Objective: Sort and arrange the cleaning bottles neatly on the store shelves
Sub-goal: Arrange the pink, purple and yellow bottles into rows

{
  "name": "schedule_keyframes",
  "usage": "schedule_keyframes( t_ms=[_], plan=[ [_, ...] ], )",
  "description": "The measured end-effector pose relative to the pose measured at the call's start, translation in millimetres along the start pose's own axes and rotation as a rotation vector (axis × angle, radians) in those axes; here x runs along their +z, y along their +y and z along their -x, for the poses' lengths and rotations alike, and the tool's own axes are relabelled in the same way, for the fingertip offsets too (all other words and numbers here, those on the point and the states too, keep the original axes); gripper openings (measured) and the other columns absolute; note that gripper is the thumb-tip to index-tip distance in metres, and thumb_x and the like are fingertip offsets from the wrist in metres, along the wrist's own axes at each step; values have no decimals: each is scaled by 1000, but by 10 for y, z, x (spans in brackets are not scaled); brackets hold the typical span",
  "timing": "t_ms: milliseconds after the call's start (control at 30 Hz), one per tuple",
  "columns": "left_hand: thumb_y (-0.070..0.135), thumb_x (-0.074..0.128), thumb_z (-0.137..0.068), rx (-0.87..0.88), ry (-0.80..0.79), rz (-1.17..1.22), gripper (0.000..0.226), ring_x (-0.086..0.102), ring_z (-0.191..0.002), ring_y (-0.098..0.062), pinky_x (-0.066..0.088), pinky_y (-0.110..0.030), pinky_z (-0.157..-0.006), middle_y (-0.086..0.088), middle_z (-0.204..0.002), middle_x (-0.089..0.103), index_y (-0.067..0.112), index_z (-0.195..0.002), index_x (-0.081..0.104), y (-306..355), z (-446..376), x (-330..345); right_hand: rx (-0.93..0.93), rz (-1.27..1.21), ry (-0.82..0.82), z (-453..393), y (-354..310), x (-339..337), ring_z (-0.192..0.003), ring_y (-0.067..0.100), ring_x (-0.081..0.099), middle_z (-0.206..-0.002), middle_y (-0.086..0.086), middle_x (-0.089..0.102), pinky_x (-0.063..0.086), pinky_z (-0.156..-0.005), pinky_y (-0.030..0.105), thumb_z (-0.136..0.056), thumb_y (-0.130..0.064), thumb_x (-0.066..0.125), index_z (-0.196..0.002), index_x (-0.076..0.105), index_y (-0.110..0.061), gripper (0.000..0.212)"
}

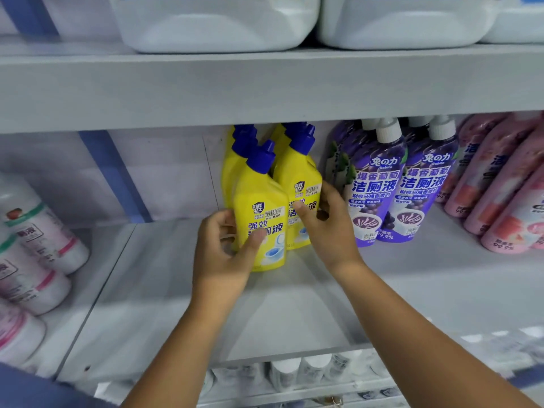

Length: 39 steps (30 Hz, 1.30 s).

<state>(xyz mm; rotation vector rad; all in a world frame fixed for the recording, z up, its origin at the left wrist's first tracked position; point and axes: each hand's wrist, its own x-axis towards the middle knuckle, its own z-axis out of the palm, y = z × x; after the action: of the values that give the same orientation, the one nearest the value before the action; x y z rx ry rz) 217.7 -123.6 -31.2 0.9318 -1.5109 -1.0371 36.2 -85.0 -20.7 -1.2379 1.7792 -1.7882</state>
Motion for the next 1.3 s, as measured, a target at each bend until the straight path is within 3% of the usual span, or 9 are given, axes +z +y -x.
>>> schedule_keyframes(
  t_ms=[167,333,500,667,800,900,967,1067,1300],
  plan=[
    [42,82,-64,-116,-78,-85,42,70,-86,5,59,-29,-78,23,-97,74,48,-100,62,-115,-85,22,43,87,24,-51,67,25,-103,17,69,-116,4,69,58,-90,45,-76,-48,80,-119,62,-23,53],
    [42,86,-60,-129,-84,-16,51,73,-98,-8,58,-35,-86,13,-106,77,41,-108,68,-223,-159,-259,33,74,47,-51,119,-28,-100,19,70,-113,7,70,58,-89,42,-82,-24,83,-113,61,-23,39],
    [48,85,-61,-134,-150,19,58,70,-103,-2,54,-12,-75,4,-121,72,36,-114,67,-253,-205,-364,14,82,76,-44,148,3,-100,19,69,-114,8,68,58,-88,34,-84,-18,82,-116,59,-20,39],
    [49,85,-59,-135,-128,46,60,70,-105,-4,54,-13,-74,4,-117,74,31,-114,70,-289,-200,-278,22,39,84,-30,133,27,-106,15,69,-115,1,71,56,-86,20,-92,-16,74,-115,56,-26,31],
    [43,88,-61,-148,-126,55,56,72,-99,-4,55,-15,-70,9,-111,76,34,-113,68,-309,-206,-259,54,31,50,28,130,66,-92,-10,64,-108,-8,70,53,-82,14,-88,-14,78,-121,56,-22,41],
    [44,87,-60,-125,-95,37,47,71,-92,-1,56,-16,-68,11,-106,76,44,-103,68,-305,-201,-253,62,37,44,24,170,70,-84,-22,60,-103,-16,67,45,-73,0,-84,-9,81,-122,53,-19,49],
    [42,89,-61,-112,-79,13,42,72,-88,-1,56,-21,-70,9,-103,77,47,-97,69,-307,-190,-245,65,44,33,10,183,60,-83,-22,60,-102,-17,67,46,-72,1,-83,-9,82,-123,53,-19,51],
    [15,91,-70,-120,-102,36,40,76,-86,-10,57,-22,-69,11,-93,79,38,-98,72,-319,-179,-225,52,62,18,-6,205,40,-86,-22,60,-108,-10,69,47,-74,2,-84,-10,81,-127,55,-20,51],
    [17,91,-73,-46,-53,-57,44,72,-82,-3,55,-16,-65,12,-96,76,35,-102,63,-309,-125,-112,39,87,14,-10,216,37,-91,-22,60,-113,-8,70,43,-74,-2,-86,-9,79,-123,55,-27,48]
  ],
)
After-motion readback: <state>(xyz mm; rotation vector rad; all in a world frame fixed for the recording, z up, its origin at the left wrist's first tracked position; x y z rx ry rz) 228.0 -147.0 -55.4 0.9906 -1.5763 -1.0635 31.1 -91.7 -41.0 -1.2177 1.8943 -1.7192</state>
